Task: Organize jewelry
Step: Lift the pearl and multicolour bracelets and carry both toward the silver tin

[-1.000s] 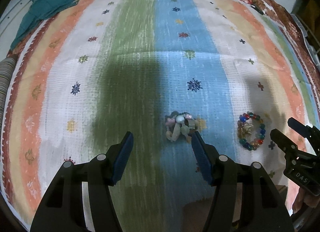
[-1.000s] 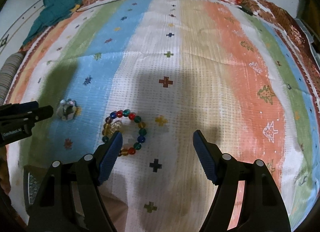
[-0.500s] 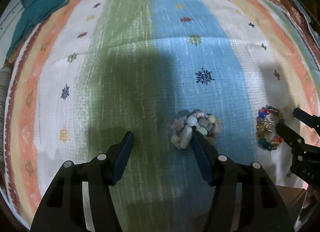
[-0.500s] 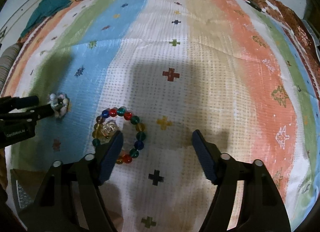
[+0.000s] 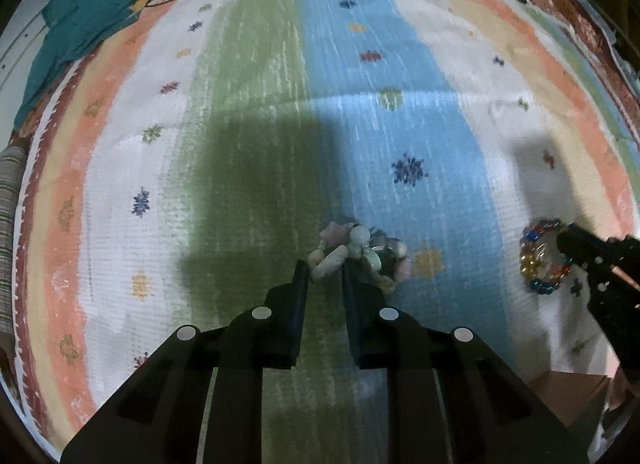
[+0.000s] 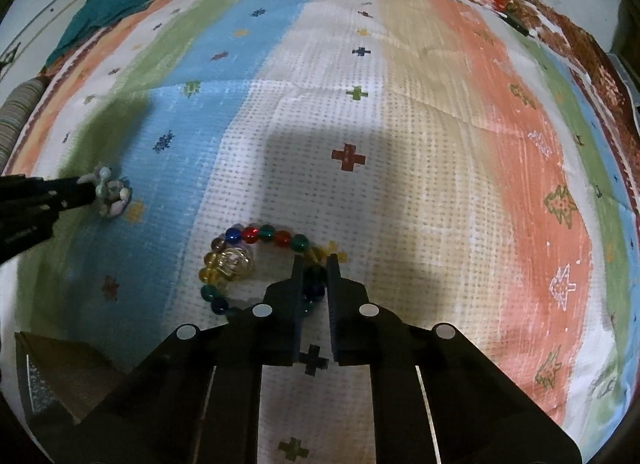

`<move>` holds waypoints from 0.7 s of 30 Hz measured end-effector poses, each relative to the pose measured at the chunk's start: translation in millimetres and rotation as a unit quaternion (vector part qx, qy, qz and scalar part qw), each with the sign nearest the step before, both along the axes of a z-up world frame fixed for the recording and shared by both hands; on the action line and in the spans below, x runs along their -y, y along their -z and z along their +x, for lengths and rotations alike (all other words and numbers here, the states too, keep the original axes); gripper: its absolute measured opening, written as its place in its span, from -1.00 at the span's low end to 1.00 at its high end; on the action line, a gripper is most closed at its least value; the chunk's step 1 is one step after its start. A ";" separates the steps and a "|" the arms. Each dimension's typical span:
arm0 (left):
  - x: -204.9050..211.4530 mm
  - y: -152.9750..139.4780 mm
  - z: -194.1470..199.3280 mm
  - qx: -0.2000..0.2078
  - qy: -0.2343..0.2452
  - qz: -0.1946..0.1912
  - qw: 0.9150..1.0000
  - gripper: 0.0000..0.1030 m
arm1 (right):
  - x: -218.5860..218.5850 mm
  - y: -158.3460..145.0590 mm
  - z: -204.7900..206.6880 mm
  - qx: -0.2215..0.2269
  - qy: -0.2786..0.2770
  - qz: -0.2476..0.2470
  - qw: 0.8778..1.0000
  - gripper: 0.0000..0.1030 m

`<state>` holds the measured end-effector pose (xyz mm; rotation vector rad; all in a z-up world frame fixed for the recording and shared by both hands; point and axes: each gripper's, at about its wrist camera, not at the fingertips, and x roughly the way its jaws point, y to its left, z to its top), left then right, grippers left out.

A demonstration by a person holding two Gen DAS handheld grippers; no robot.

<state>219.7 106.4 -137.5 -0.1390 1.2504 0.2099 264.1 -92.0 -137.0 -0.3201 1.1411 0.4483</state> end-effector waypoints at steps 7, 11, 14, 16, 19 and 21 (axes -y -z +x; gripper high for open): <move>0.1 -26.2 -11.1 0.030 -0.002 -0.016 0.999 -0.67 | -2.4 -21.4 -9.9 0.017 -0.008 0.018 1.000 -0.80; -0.6 -34.4 -16.6 0.040 0.000 -0.020 0.999 -0.67 | -6.2 -36.4 -18.2 0.031 -0.018 0.028 0.999 -0.80; 2.4 -42.6 -20.2 0.050 0.001 -0.025 0.998 -0.67 | -8.4 -48.7 -24.9 0.042 -0.024 0.035 0.998 -0.80; 5.0 -48.1 -22.5 0.056 0.002 -0.028 0.998 -0.67 | -7.6 -54.0 -28.0 0.048 -0.026 0.038 0.998 -0.80; 6.9 -55.3 -24.8 0.065 0.004 -0.032 0.997 -0.73 | -5.8 -59.6 -31.3 0.053 -0.028 0.040 0.997 -0.80; 8.9 -59.5 -26.8 0.069 0.005 -0.035 0.997 -0.73 | -4.4 -61.4 -32.6 0.053 -0.028 0.042 0.997 -0.80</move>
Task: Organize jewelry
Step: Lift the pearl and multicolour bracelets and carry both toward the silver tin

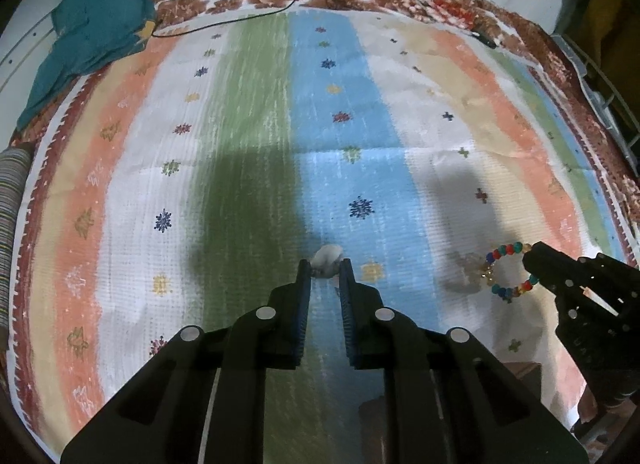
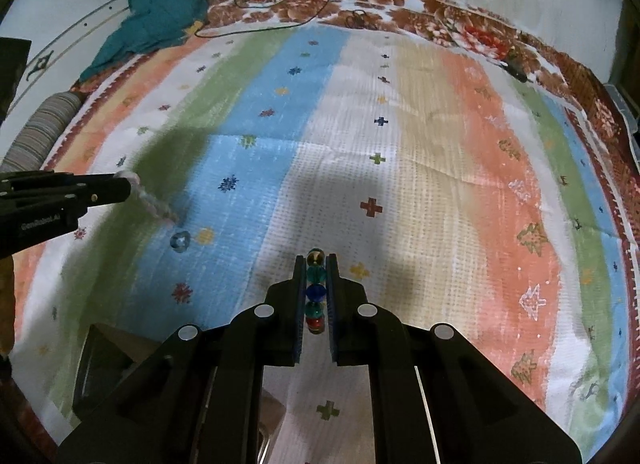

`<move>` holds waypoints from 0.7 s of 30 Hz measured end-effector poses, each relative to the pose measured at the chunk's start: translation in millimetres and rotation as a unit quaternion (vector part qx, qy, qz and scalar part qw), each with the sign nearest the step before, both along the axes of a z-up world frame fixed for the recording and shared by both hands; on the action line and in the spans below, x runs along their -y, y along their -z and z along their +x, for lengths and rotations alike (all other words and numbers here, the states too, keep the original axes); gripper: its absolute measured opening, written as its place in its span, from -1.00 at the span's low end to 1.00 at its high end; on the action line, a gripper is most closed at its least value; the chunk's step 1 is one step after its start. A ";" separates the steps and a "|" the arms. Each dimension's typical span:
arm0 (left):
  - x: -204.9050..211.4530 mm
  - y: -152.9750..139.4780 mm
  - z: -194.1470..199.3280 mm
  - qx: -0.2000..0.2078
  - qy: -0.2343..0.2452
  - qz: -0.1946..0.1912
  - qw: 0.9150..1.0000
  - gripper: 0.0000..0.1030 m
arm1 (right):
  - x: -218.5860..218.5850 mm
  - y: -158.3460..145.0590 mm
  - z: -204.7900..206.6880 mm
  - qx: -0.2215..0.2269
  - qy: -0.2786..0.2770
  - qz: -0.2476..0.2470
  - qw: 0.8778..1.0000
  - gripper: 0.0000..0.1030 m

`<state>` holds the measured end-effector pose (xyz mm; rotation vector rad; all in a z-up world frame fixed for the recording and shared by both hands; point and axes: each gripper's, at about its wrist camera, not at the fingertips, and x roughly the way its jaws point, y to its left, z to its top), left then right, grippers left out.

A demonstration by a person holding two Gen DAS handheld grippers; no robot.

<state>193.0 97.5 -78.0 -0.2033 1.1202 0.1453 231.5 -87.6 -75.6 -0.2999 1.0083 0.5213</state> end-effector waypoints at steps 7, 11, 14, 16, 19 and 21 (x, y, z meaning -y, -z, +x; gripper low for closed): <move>6.0 -6.4 -3.7 0.006 0.005 0.003 1.000 -0.73 | 4.5 -7.8 -5.8 0.005 0.001 0.008 1.000 -0.80; 10.2 -11.7 -6.3 0.012 0.008 0.001 1.000 -0.73 | 14.2 -16.6 -6.2 -0.029 0.005 0.067 0.997 -0.80; 13.8 -16.0 -8.3 0.017 0.012 0.001 1.000 -0.73 | 11.1 -24.6 -11.6 -0.001 0.001 0.044 0.999 -0.80; 16.3 -18.0 -9.8 0.019 0.013 0.002 1.000 -0.73 | 11.5 -27.0 -14.0 0.002 0.001 0.045 0.999 -0.80; 19.9 -21.3 -11.7 0.022 0.015 0.001 1.000 -0.73 | 11.6 -27.6 -17.7 0.010 -0.001 0.033 0.999 -0.80; 22.1 -23.6 -13.2 0.024 0.016 0.003 1.000 -0.73 | 12.8 -27.6 -20.0 0.015 0.000 0.027 1.000 -0.80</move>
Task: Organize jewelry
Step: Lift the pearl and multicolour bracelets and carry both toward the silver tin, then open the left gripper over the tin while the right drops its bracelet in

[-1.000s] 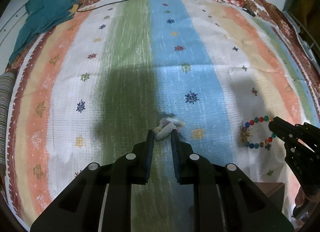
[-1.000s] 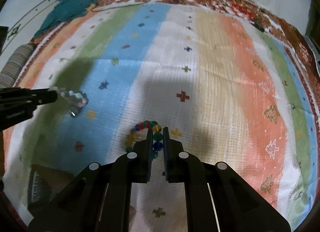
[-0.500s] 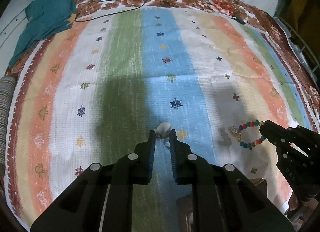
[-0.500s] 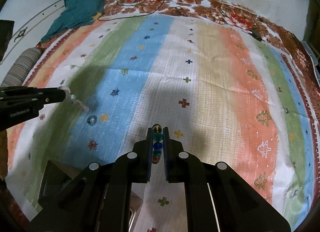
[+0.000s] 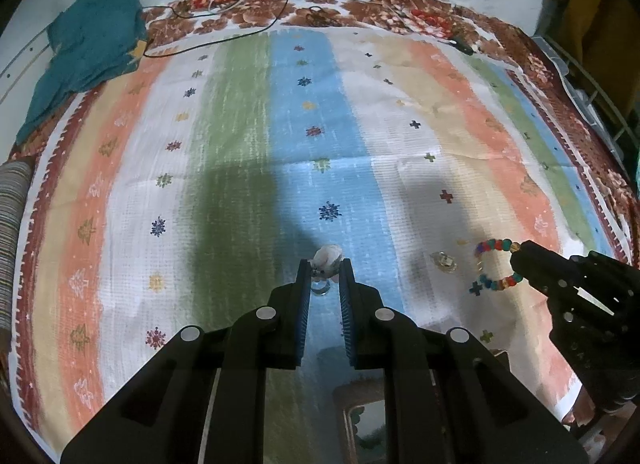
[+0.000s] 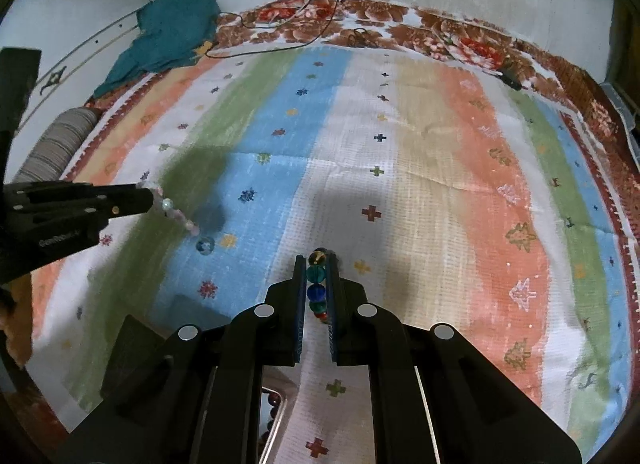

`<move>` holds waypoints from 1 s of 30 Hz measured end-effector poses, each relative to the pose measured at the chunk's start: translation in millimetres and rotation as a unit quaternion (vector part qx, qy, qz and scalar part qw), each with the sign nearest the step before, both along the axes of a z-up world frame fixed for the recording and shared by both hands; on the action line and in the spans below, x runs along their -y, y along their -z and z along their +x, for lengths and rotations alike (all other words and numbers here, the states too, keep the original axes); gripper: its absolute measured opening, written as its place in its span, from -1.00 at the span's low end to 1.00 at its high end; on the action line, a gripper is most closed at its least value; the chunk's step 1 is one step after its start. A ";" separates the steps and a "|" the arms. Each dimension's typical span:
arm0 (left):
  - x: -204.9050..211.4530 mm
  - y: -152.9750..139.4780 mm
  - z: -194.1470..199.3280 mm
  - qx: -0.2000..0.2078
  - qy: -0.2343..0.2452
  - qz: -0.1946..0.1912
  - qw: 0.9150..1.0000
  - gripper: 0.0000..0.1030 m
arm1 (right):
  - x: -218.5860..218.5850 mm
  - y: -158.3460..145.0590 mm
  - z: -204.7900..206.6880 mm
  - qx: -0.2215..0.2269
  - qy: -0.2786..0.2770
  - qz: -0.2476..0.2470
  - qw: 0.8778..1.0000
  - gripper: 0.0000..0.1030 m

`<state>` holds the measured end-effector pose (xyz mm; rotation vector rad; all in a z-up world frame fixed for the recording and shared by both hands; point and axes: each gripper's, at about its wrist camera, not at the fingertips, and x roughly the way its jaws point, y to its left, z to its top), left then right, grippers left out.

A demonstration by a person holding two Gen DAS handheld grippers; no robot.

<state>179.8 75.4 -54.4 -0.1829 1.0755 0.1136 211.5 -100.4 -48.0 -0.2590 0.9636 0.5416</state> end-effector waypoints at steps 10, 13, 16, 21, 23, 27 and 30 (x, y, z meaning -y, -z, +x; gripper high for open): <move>15.1 -17.4 -15.1 0.019 0.007 0.003 1.000 -0.73 | 4.5 -10.8 -16.0 0.021 0.000 -0.009 1.000 -0.80; 18.4 -22.5 -21.7 0.025 0.008 0.002 1.000 -0.73 | 5.7 -14.4 -20.7 0.028 0.001 -0.011 1.000 -0.80; 19.4 -26.6 -26.9 0.030 0.007 -0.001 1.000 -0.73 | 7.8 -17.8 -26.6 0.030 0.000 -0.007 1.000 -0.80; 25.2 -32.8 -38.2 0.040 0.010 0.001 0.999 -0.73 | 10.2 -22.1 -34.4 0.036 0.001 -0.004 0.999 -0.80; 26.6 -35.4 -42.2 0.043 0.008 0.004 0.999 -0.73 | 10.8 -23.9 -37.3 0.039 0.002 -0.004 0.999 -0.80; 30.7 -41.9 -52.2 0.053 0.007 0.002 0.999 -0.73 | 13.5 -29.3 -45.2 0.045 0.003 0.002 0.999 -0.80; 33.9 -46.1 -59.1 0.060 0.009 0.000 0.998 -0.73 | 15.6 -34.5 -51.4 0.049 0.002 0.008 0.999 -0.80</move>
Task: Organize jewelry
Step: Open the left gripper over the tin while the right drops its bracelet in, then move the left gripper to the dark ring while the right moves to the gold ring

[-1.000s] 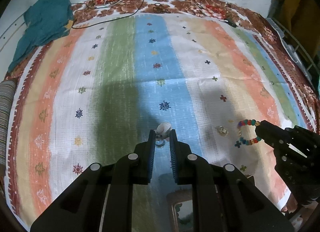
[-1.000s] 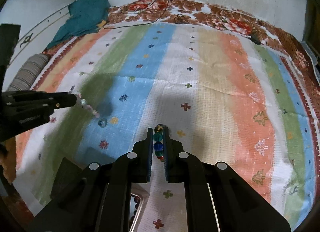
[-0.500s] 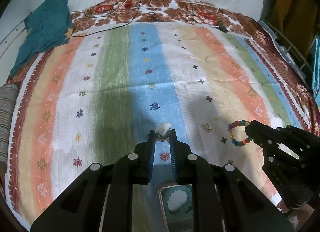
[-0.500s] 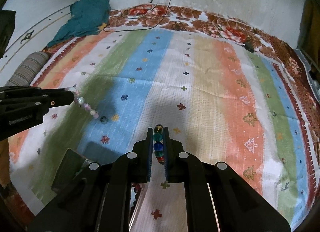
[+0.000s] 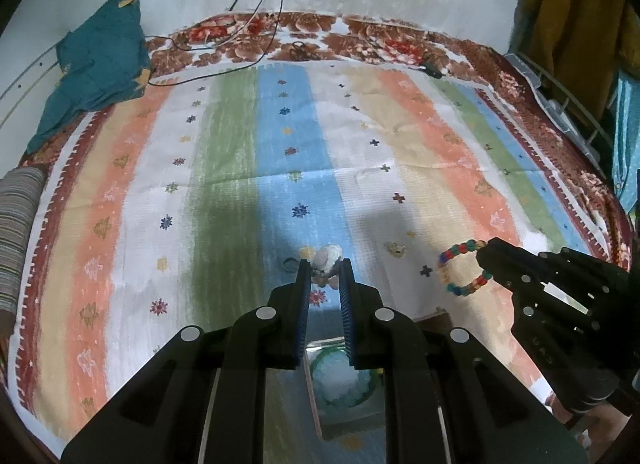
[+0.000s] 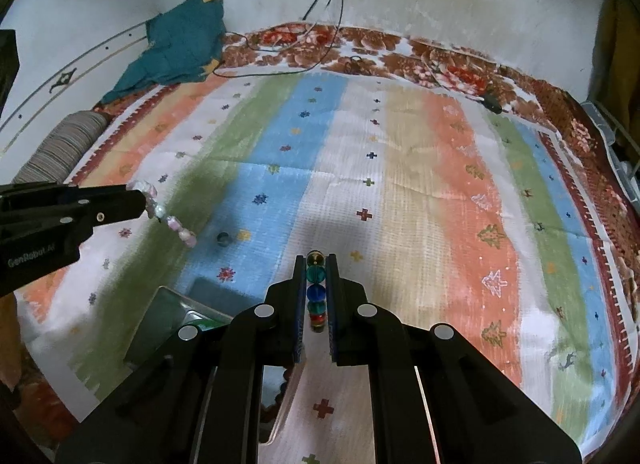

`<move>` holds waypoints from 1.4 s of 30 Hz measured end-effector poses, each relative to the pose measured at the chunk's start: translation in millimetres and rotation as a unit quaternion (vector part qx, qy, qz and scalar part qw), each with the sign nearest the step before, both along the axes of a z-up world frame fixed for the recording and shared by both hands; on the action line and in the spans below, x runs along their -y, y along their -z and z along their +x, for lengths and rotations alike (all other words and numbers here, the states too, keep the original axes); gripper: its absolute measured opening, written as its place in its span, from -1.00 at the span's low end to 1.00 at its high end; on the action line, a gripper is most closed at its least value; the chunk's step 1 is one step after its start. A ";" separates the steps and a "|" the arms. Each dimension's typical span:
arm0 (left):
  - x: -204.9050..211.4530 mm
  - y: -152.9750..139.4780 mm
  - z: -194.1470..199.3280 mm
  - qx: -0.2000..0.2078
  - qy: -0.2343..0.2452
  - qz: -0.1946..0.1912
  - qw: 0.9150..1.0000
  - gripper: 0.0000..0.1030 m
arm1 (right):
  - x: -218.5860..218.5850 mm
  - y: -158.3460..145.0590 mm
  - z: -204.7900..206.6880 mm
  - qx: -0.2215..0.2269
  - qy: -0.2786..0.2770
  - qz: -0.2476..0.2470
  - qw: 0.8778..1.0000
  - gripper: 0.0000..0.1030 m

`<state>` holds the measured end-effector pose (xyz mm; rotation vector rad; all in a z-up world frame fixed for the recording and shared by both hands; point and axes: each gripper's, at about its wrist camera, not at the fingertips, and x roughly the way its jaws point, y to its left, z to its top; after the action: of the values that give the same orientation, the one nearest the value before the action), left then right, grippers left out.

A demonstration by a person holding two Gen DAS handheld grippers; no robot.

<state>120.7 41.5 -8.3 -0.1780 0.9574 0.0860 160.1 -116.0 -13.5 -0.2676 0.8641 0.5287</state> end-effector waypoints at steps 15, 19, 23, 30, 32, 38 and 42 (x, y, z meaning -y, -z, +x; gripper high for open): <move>19.4 -17.5 -43.6 0.035 0.016 0.005 0.999 -0.73 | 4.6 -10.3 -40.1 0.008 -0.020 0.014 1.000 -0.80; 26.0 -17.5 -53.5 0.036 0.022 0.003 0.999 -0.73 | 3.4 -7.4 -49.1 0.004 -0.026 0.012 1.000 -0.80; 33.5 -15.3 -61.9 0.033 0.031 0.007 0.999 -0.73 | 4.4 -7.3 -53.4 0.000 -0.028 0.016 0.999 -0.80; 29.0 -10.0 -62.5 0.018 0.010 0.009 1.000 -0.49 | 12.0 0.9 -46.9 -0.014 -0.007 0.005 1.000 -0.27; 23.5 -9.5 -60.9 0.017 -0.002 0.011 1.000 -0.32 | 14.9 2.2 -42.4 -0.011 0.002 0.000 1.000 -0.18; 12.1 -5.4 -51.1 0.008 -0.026 0.023 0.999 0.00 | 19.6 6.4 -29.1 -0.014 0.018 -0.005 1.000 -0.10; 5.7 -0.6 -39.9 -0.002 -0.036 0.025 0.999 0.08 | 22.8 6.7 -21.0 -0.029 0.022 0.012 0.999 -0.04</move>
<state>80.8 35.9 -7.7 -0.1652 0.9530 0.1765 139.0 -138.7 -20.2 -0.2114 0.9183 0.5070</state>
